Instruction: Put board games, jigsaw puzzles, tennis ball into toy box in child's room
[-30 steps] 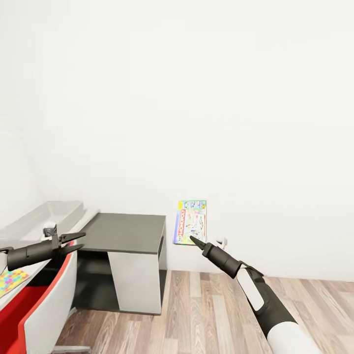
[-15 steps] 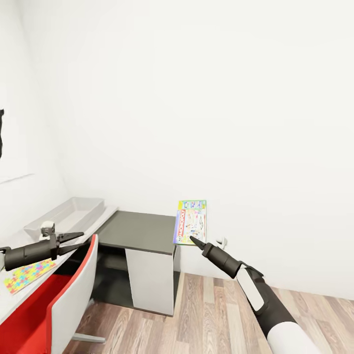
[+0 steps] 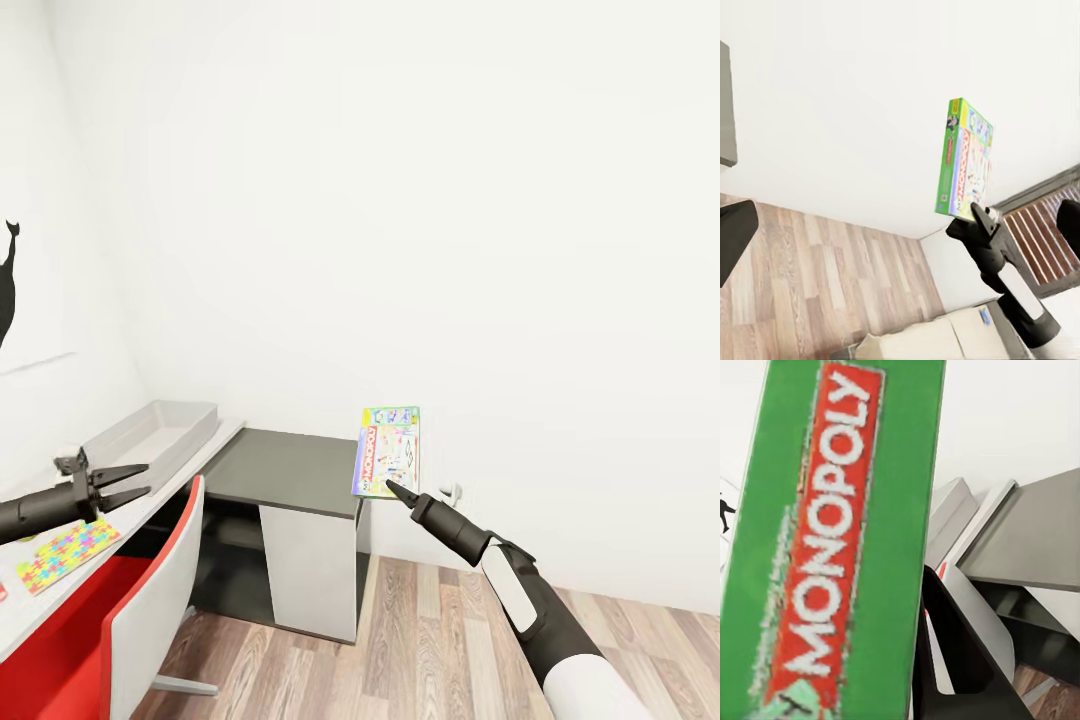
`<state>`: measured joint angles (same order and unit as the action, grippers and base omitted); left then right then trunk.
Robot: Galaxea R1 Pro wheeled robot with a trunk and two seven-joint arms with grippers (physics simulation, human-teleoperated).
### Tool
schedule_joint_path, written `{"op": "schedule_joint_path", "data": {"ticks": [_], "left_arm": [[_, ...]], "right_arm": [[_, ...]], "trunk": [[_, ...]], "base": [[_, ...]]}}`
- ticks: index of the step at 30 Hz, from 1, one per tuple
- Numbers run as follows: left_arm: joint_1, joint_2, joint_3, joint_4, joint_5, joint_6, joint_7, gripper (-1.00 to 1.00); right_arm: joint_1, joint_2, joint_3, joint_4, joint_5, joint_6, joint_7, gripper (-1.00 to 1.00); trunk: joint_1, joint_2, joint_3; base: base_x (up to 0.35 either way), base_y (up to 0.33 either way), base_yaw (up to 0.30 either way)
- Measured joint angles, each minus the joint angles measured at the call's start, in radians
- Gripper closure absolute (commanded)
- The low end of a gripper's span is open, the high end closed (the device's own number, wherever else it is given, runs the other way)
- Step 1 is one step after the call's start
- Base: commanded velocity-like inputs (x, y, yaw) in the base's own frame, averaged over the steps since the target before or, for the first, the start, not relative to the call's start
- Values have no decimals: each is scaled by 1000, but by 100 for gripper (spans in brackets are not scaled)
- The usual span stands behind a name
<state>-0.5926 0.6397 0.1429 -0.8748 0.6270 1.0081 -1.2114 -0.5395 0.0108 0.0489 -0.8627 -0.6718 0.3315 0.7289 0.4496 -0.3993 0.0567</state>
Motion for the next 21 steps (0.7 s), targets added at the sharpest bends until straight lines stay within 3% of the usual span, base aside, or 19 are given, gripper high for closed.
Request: {"op": "schedule_joint_path", "data": {"ticks": [3,4,11,21], "left_arm": [[3,8,3,1,-7,-3,-91,-100],[4,8,3,1,-8,-4,-96,-100],[4,9,3,1,-8,-4,-103,-100],[4,9,3,1,-9,-4,-104,-100]], "right_arm": [[0,0,0,-1,0,0,0,100],[0,0,0,-1,0,0,0,100],[0,0,0,-1,0,0,-1,100],[0,0,1,-1,1,0,-2,100]], "trunk": [[0,0,0],[0,0,0],[0,0,0],[0,0,9]], "base": [[0,0,0],[0,0,0],[52,0,24],[149,0,209]]}}
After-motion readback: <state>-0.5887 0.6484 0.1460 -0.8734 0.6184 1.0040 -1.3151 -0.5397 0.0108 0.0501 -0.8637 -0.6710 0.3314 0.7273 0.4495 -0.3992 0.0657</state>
